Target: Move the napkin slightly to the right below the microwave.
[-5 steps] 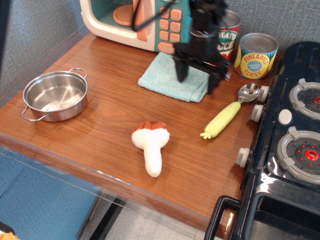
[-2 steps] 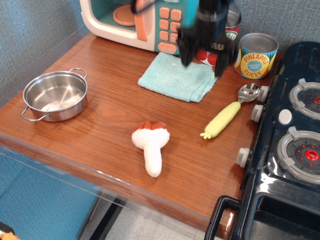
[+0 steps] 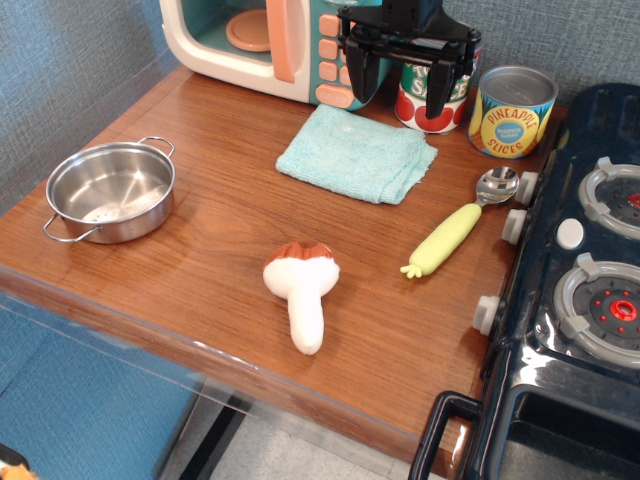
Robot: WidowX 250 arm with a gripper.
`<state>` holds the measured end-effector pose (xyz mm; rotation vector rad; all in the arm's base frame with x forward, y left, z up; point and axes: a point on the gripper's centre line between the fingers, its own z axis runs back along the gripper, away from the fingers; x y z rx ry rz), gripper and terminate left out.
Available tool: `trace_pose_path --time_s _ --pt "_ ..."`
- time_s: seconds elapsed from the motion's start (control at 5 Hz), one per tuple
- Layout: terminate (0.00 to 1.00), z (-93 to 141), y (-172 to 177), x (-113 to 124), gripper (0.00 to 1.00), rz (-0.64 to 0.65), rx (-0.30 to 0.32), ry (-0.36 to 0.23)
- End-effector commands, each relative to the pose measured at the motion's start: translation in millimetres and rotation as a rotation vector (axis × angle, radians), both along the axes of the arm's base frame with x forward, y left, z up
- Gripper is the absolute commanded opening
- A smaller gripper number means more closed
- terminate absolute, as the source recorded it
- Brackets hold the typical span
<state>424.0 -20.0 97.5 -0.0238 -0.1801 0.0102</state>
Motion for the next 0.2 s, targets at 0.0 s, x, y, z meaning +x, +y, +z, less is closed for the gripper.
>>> trace_pose_path --time_s 0.0 --pt "1.00 20.7 5.7 0.0 1.00 0.008 -0.004 -0.048"
